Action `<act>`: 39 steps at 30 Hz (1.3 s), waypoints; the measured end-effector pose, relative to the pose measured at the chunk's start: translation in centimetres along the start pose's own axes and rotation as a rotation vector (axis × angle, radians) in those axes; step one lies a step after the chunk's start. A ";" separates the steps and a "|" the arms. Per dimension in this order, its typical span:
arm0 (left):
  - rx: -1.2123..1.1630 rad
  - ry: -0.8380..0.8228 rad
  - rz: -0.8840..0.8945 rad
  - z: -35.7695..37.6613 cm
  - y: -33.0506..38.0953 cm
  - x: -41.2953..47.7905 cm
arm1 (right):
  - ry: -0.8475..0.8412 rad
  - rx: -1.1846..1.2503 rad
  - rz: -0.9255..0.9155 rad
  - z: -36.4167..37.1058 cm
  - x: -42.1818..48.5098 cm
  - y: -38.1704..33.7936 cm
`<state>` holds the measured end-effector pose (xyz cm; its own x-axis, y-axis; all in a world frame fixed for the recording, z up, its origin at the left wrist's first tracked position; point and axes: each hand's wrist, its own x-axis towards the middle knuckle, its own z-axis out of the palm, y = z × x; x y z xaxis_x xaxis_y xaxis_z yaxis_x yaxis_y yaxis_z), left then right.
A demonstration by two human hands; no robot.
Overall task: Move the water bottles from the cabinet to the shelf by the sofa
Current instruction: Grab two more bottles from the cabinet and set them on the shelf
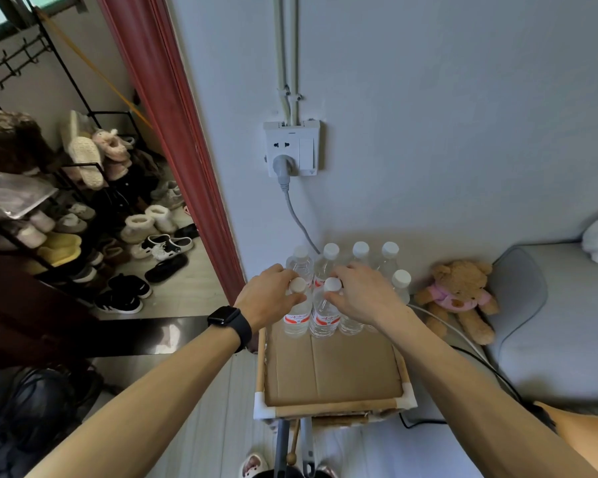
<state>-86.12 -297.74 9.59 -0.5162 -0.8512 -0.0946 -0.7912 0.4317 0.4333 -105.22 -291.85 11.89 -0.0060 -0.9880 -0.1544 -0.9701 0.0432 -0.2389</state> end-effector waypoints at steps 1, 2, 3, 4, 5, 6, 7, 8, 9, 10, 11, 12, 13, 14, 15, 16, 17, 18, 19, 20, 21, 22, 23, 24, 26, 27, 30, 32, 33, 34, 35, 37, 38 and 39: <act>0.002 0.002 -0.002 0.0 0.2 0.1 | -0.006 -0.011 0.003 -0.1 0.1 0.0; 0.004 0.003 -0.004 0.0 0.3 0.2 | -0.009 -0.023 0.004 -0.2 0.2 0.0; 0.000 0.006 -0.007 0.0 0.3 0.3 | -0.010 -0.037 0.002 -0.2 0.3 0.1; -0.007 0.010 -0.012 0.1 0.4 0.3 | -0.003 -0.056 -0.002 -0.3 0.3 0.1; -0.018 0.014 -0.019 0.1 0.4 0.4 | 0.008 -0.080 -0.003 -0.3 0.4 0.1; -0.030 0.017 -0.024 0.1 0.4 0.4 | 0.023 -0.103 -0.002 -0.3 0.5 0.1; -0.039 0.018 -0.028 0.2 0.5 0.4 | 0.040 -0.123 0.000 -0.3 0.5 0.0; -0.044 0.018 -0.029 0.2 0.6 0.5 | 0.056 -0.134 0.003 -0.2 0.5 0.0; -0.044 0.017 -0.030 0.3 0.7 0.6 | 0.069 -0.132 0.008 -0.1 0.5 -0.1; -0.039 0.018 -0.030 0.3 0.8 0.6 | 0.079 -0.121 0.015 0.1 0.6 -0.1; -0.032 0.021 -0.028 0.4 0.9 0.7 | 0.088 -0.107 0.020 0.3 0.7 0.0; -0.026 0.026 -0.027 0.4 0.9 0.7 | 0.091 -0.090 0.027 0.4 0.9 0.1; -0.023 0.029 -0.031 0.5 1.0 0.8 | 0.088 -0.075 0.033 0.4 1.0 0.2; -0.023 0.032 -0.037 0.7 1.1 0.8 | 0.085 -0.064 0.035 0.3 1.0 0.3; -0.024 0.034 -0.043 0.8 1.1 0.8 | 0.081 -0.062 0.034 0.3 1.0 0.4; -0.021 0.036 -0.045 0.9 1.1 0.9 | 0.078 -0.062 0.032 0.3 1.1 0.5; -0.013 0.039 -0.044 0.9 1.1 0.9 | 0.077 -0.062 0.031 0.3 1.0 0.5; -0.006 0.041 -0.042 0.9 1.1 0.9 | 0.079 -0.062 0.031 0.2 1.0 0.4; -0.003 0.042 -0.042 0.9 1.0 0.9 | 0.084 -0.063 0.028 0.2 1.0 0.4; 0.002 0.044 -0.042 0.9 0.9 0.8 | 0.090 -0.066 0.025 0.2 0.9 0.3; 0.008 0.042 -0.045 0.9 0.8 0.8 | 0.092 -0.071 0.023 0.1 0.9 0.3; 0.013 0.037 -0.051 0.9 0.7 0.7 | 0.093 -0.076 0.019 0.1 0.9 0.2; 0.019 0.027 -0.058 1.0 0.6 0.7 | 0.090 -0.079 0.013 0.1 0.9 0.2; 0.029 0.017 -0.064 1.0 0.5 0.7 | 0.086 -0.079 0.006 0.1 0.9 0.2; 0.047 0.015 -0.075 1.2 0.4 0.7 | 0.073 -0.081 0.003 0.2 0.8 0.2; 0.057 0.022 -0.078 1.3 0.4 0.7 | 0.071 -0.081 0.005 0.2 0.7 0.2; 0.105 0.054 -0.068 1.7 0.4 0.6 | 0.084 -0.070 0.008 0.3 0.4 0.2; 0.114 0.075 -0.069 2.0 0.4 0.7 | 0.089 -0.076 0.013 0.3 0.3 0.1; 0.120 0.086 -0.073 2.1 0.5 0.7 | 0.088 -0.080 0.018 0.3 0.3 0.0; 0.124 0.094 -0.077 2.2 0.4 0.8 | 0.089 -0.084 0.020 0.4 0.4 -0.1; 0.115 0.099 -0.075 2.3 0.4 0.9 | 0.086 -0.094 0.023 0.4 0.4 -0.2; 0.065 0.088 -0.061 2.5 0.0 0.9 | 0.088 -0.121 0.027 0.6 0.5 -0.3; 0.037 0.082 -0.053 2.4 -0.3 0.8 | 0.089 -0.135 0.029 0.7 0.5 -0.3; 0.012 0.077 -0.044 2.4 -0.6 0.7 | 0.089 -0.149 0.031 0.8 0.4 -0.3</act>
<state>-86.84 -297.90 7.11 -0.4542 -0.8898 -0.0438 -0.8167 0.3962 0.4195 -104.77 -292.19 11.16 -0.0518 -0.9960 -0.0729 -0.9943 0.0583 -0.0897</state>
